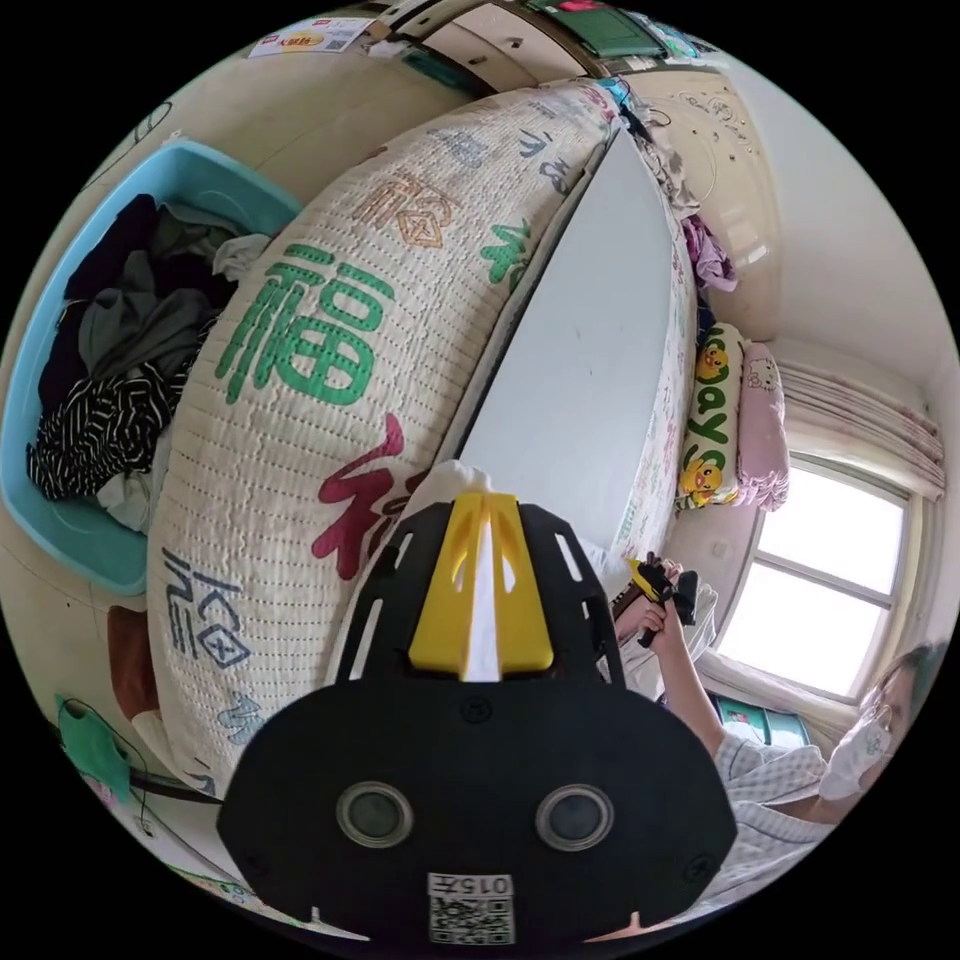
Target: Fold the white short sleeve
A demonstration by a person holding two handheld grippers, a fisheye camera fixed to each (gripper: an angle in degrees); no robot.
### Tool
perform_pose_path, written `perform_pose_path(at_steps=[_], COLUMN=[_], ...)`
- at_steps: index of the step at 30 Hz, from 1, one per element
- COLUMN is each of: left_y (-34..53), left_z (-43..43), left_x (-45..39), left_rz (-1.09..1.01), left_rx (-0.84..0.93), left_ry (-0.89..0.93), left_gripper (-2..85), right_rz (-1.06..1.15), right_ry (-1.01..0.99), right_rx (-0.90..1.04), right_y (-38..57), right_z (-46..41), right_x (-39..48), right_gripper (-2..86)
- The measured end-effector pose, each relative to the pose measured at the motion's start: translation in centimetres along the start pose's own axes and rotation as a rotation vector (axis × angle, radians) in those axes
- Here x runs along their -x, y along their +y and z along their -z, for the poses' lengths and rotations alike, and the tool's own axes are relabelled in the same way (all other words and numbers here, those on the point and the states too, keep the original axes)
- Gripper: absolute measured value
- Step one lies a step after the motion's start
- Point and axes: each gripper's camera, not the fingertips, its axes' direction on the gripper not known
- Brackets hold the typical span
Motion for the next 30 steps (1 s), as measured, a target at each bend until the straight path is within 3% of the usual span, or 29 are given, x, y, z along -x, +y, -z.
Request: perform_pose_path(at_steps=[4, 12, 14, 18, 24, 30], left_y=[1.1, 2.5, 3.8, 7.0, 12.5, 11.7], left_z=[0.9, 0.3, 1.4, 1.6, -7.6, -22.2], left_x=[0.8, -0.3, -2.9, -7.7, -20.1, -36.4], left_rz=[0.056, 0.102, 0.037, -0.088, -0.416, -0.701], left_rx=[-0.078, -0.12, -0.142, -0.121, 0.14, 0.309], left_ry=[0.012, -0.014, -0.11, -0.265, -0.219, -0.143], left_gripper=[0.0, -0.3, -0.5, -0.6, -0.6, 0.5], right_rz=[-0.112, -0.071, 0.004, 0.169, 0.231, 0.171], right_ry=[-0.058, 0.088, 0.117, 0.129, 0.151, 0.159], right_rx=[-0.1, -0.134, -0.143, 0.033, 0.262, 0.222], right_y=[0.8, 1.3, 2.9, 8.8, 18.5, 21.3], right_z=[0.1, -2.5, -1.6, -3.7, -10.5, -12.0], right_x=[-1.0, 1.5, 2.7, 5.1, 6.9, 6.6], right_gripper=[-0.4, 1.9, 3.6, 5.2, 7.2, 7.1])
